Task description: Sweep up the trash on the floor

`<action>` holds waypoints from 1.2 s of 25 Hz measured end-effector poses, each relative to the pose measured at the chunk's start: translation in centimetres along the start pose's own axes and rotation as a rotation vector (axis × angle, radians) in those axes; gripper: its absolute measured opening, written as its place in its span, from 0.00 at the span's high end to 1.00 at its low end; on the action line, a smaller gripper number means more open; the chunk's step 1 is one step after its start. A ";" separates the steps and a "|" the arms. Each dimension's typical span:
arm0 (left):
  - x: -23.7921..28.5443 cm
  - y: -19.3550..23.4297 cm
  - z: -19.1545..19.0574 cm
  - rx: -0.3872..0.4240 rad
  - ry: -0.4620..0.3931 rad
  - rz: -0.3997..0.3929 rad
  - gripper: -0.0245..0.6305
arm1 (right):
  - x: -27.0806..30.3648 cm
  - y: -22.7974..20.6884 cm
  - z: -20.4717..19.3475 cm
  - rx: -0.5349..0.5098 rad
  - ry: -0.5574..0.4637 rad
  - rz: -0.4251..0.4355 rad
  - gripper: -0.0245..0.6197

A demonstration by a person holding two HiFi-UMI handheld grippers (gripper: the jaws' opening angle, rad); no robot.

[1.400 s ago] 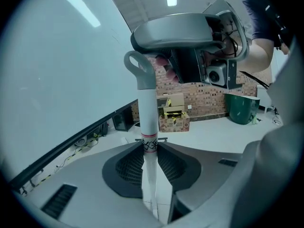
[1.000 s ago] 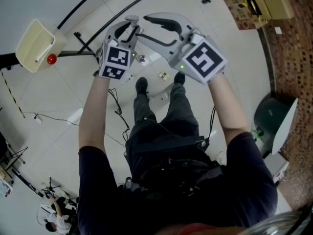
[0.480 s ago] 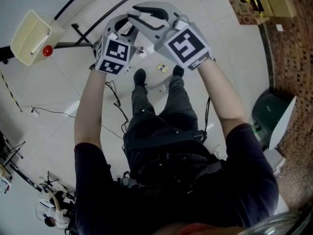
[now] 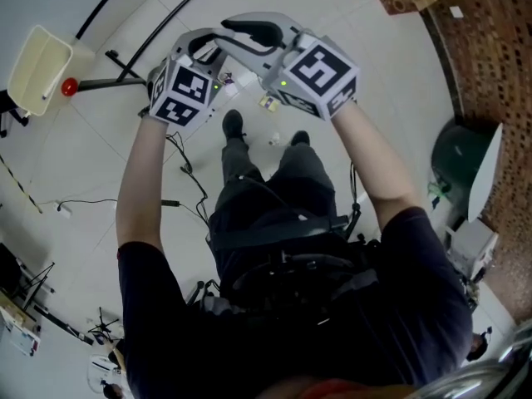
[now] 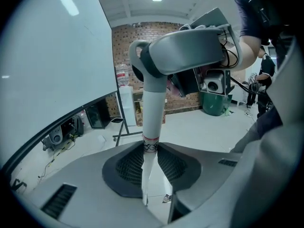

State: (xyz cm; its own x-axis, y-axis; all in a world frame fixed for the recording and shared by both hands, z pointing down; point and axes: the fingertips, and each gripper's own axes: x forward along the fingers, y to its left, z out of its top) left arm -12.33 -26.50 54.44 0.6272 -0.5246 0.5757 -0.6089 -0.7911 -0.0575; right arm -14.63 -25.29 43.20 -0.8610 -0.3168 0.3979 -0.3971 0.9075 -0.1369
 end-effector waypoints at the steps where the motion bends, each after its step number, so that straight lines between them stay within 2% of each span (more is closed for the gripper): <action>1: -0.2 -0.6 -0.1 -0.002 0.007 -0.013 0.82 | -0.4 0.5 -0.2 0.030 -0.004 0.008 0.79; 3: -0.6 -1.8 -0.4 -0.005 0.024 -0.030 0.82 | -1.1 1.5 -0.8 0.077 -0.010 0.036 0.78; 6: -0.9 -4.0 -1.0 0.002 0.052 -0.052 0.82 | -2.3 3.2 -2.0 0.084 -0.005 0.070 0.78; 10: -1.0 -7.1 -1.5 -0.030 0.082 -0.057 0.82 | -4.5 4.8 -3.6 0.113 -0.022 0.083 0.78; 17: -1.4 -16.4 -3.1 -0.040 0.151 -0.028 0.81 | -11.0 10.6 -9.1 0.123 -0.028 0.088 0.78; 25: -2.7 -26.7 -5.0 -0.139 0.153 0.016 0.81 | -17.8 17.4 -14.8 0.189 -0.013 0.079 0.77; 30: -2.7 -30.4 -4.4 -0.144 0.126 -0.014 0.81 | -21.0 18.8 -16.4 0.254 -0.015 0.038 0.77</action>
State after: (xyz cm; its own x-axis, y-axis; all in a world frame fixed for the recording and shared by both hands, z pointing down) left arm 2.36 0.36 58.23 0.5760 -0.4634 0.6734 -0.6693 -0.7403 0.0629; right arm 1.20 2.90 47.13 -0.8807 -0.2898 0.3746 -0.4299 0.8211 -0.3755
